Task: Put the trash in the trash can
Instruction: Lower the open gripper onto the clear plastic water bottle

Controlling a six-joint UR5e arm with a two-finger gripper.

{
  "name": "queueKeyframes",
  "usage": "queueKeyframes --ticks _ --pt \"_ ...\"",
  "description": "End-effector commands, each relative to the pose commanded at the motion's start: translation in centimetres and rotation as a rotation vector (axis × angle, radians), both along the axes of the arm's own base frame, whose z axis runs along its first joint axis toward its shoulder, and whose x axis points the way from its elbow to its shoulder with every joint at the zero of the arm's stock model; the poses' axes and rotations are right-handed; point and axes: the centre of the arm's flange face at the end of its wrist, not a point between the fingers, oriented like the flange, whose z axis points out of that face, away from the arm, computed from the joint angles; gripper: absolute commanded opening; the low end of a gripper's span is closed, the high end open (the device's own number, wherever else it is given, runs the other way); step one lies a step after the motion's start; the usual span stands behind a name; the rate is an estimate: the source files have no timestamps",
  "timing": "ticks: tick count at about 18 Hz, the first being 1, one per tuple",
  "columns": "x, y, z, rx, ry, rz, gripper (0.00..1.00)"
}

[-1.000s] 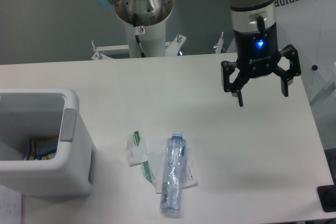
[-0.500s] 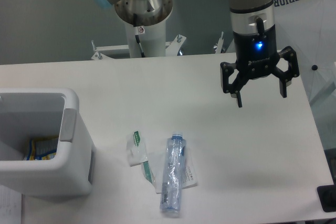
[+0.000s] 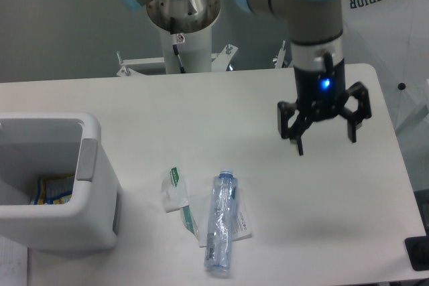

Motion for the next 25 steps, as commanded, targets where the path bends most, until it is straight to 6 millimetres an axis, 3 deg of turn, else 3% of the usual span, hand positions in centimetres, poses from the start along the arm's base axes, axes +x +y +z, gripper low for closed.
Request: queueKeyframes --ticks 6,10,12,25 --pt "0.0 3.9 -6.2 -0.027 -0.04 -0.043 1.0" --pt "0.1 5.7 -8.3 -0.038 -0.065 -0.067 1.0" --pt "0.6 7.3 -10.4 -0.055 -0.087 -0.093 1.0" --pt "4.7 13.2 -15.8 -0.086 -0.142 -0.21 1.0"
